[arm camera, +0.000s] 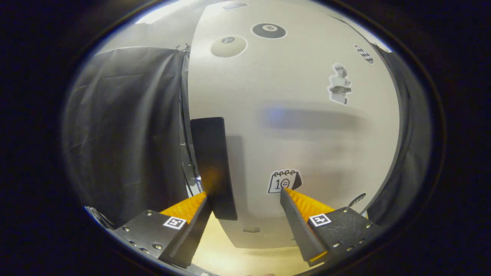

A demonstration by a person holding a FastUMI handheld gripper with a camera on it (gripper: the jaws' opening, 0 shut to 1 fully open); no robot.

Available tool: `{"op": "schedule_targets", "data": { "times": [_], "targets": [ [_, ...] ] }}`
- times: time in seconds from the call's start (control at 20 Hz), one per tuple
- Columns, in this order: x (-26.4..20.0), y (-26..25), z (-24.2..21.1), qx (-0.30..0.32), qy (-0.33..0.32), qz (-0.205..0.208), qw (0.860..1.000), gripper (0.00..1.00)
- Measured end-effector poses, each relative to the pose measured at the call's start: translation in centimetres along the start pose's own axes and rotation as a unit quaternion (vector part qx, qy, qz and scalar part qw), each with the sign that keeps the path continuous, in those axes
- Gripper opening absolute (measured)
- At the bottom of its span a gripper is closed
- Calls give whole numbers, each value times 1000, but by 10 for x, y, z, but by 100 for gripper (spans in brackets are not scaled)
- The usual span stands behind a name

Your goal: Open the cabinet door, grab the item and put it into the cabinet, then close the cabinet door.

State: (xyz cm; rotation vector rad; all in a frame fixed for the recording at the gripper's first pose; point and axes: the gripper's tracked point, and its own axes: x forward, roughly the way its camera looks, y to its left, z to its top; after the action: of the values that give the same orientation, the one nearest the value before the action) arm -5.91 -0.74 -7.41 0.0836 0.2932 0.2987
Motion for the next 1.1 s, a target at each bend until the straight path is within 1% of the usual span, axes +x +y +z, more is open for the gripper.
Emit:
{"op": "schedule_targets", "data": {
  "times": [0.15,0.5,1.1],
  "targets": [
    [1,0,0,1,-5,-8,1000,100],
    [1,4,1,2,-10,-11,1000,100],
    [16,2,3,-3,-15,-15,1000,100]
  ]
}}
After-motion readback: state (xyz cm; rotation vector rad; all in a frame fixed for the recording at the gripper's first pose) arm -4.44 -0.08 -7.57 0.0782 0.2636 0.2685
